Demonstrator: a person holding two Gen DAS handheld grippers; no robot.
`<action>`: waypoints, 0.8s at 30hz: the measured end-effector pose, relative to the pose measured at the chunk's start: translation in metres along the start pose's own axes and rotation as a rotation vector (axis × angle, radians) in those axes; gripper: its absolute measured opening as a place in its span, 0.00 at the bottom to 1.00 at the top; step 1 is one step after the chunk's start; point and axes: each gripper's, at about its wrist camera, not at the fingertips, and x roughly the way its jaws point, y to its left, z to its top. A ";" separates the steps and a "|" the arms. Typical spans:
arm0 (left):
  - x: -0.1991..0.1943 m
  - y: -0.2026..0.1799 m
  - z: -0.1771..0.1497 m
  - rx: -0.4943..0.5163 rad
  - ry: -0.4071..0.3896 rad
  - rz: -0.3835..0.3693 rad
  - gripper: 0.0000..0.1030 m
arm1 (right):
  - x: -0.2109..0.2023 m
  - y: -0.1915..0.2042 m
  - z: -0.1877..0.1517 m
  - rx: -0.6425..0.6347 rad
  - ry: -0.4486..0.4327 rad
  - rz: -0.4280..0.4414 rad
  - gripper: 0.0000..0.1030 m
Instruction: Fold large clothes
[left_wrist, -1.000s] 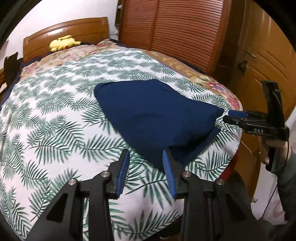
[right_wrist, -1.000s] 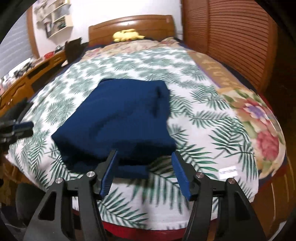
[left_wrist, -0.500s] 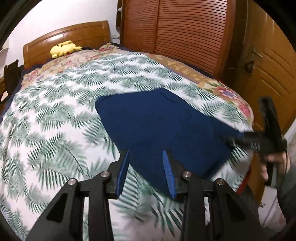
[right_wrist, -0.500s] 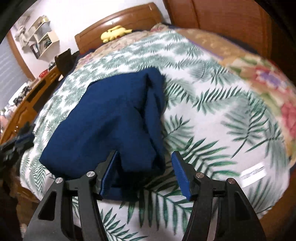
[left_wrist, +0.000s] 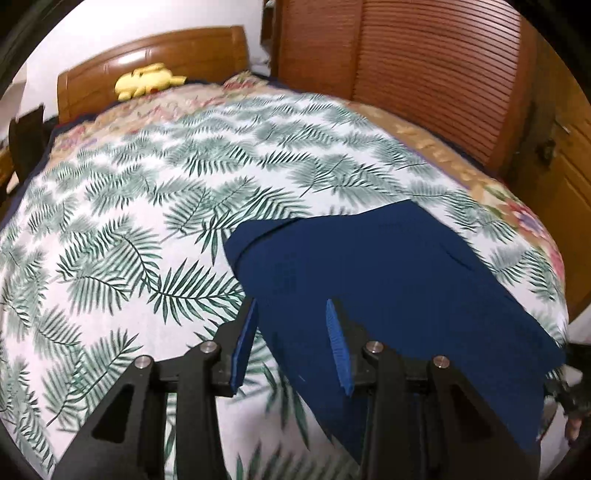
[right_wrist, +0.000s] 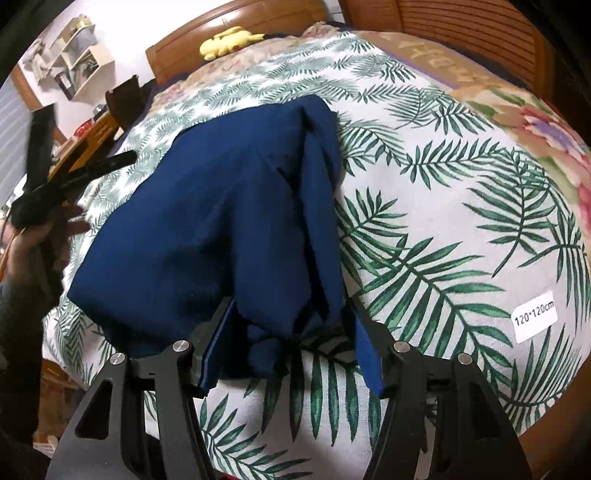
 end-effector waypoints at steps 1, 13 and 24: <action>0.008 0.005 0.002 -0.011 0.011 -0.003 0.36 | 0.002 0.001 0.000 -0.001 0.000 0.000 0.60; 0.069 0.024 0.003 -0.073 0.101 -0.010 0.37 | 0.005 -0.004 0.000 0.064 0.002 0.140 0.32; 0.064 0.015 0.017 -0.040 0.117 -0.004 0.01 | -0.012 0.008 0.006 0.009 -0.125 0.203 0.09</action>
